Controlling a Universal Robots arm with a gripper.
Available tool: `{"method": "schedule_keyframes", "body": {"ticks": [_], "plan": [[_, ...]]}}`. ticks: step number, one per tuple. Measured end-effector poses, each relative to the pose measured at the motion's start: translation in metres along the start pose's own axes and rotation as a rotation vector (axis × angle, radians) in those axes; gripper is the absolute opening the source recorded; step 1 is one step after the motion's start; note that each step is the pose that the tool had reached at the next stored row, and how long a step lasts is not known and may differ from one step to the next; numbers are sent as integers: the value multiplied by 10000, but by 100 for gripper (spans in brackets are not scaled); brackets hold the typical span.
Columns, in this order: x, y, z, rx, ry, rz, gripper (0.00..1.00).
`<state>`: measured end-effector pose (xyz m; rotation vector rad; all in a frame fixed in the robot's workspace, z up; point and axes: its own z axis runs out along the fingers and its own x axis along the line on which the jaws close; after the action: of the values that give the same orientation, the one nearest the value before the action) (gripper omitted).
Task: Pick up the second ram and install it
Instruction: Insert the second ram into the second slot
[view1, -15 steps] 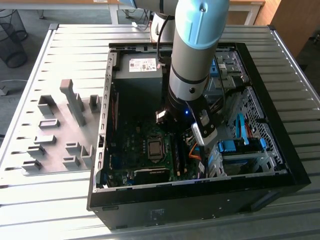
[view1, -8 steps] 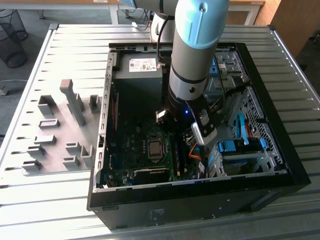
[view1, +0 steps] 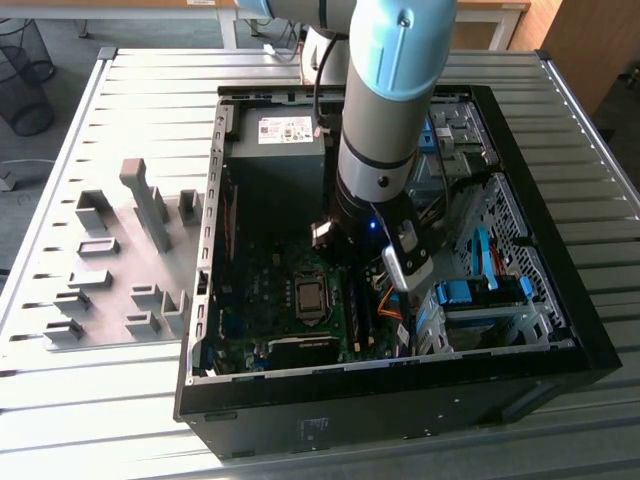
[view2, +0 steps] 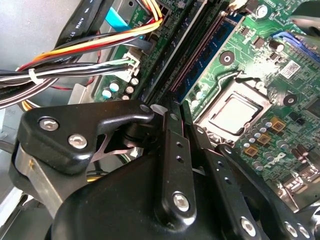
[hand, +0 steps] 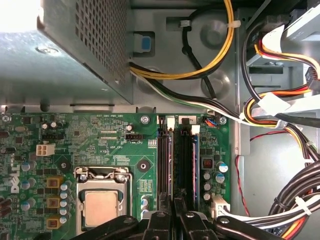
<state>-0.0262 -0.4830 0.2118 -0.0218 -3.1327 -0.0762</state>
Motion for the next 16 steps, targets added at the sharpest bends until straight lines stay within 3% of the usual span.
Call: {"method": "schedule_keyframes", "body": {"ticks": [12,13,16], "plan": [[0,-1,20,-1,4,1,15],[0,-1,20,0,4,0,21],[0,-1,14,0,4,0,21]]}}
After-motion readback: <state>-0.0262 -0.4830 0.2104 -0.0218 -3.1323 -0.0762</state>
